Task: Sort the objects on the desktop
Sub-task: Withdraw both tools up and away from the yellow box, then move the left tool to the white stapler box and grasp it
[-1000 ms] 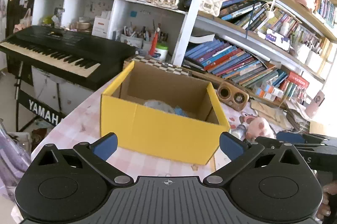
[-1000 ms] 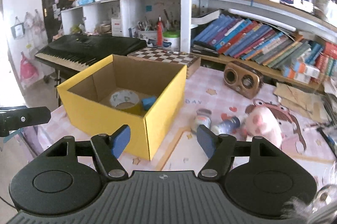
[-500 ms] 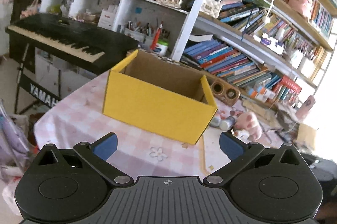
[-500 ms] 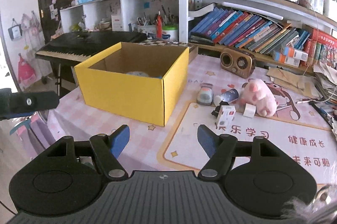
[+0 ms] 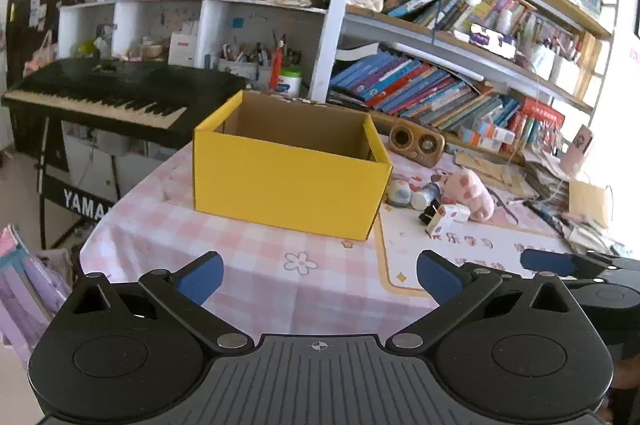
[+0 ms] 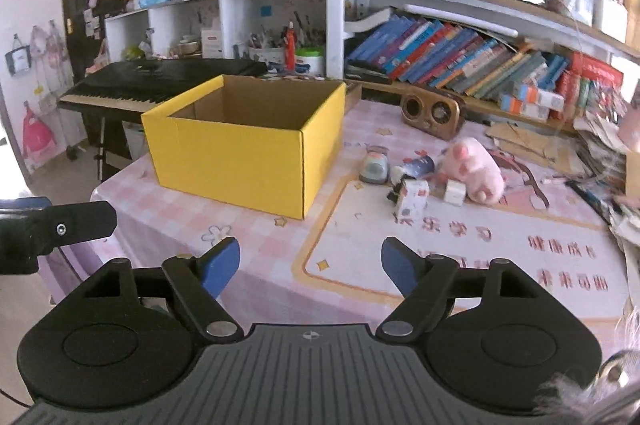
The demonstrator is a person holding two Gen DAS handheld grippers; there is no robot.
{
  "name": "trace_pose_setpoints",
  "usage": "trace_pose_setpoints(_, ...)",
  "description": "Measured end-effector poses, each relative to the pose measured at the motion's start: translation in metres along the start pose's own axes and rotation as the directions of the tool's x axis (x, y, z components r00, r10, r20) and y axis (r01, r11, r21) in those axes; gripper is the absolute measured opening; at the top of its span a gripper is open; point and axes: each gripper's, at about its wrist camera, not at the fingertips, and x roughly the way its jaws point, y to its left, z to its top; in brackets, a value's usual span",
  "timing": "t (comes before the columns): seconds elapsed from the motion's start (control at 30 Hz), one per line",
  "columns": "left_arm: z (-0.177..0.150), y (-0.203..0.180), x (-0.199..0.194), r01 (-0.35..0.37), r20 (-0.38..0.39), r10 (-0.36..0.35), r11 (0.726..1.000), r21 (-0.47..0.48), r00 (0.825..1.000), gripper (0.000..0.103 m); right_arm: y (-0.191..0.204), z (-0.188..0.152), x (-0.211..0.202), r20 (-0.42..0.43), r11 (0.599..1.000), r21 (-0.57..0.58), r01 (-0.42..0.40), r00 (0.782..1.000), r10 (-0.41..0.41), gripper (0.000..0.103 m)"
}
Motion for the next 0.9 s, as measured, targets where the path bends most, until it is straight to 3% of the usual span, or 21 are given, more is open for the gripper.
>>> trace_pose_setpoints(0.33,-0.009,-0.019,0.01,0.043,-0.08,-0.038,0.997,0.068,0.996,0.103,-0.009,-0.014,-0.011,-0.038,0.997,0.039,0.06,0.998,-0.059,0.082)
trace_pose_setpoints(0.9,-0.012,-0.057,0.032,0.173,-0.143,-0.154,0.976,0.129,0.978,0.103,-0.05,-0.035,-0.03,-0.105,0.97,0.142,0.198,0.977,-0.184,0.083)
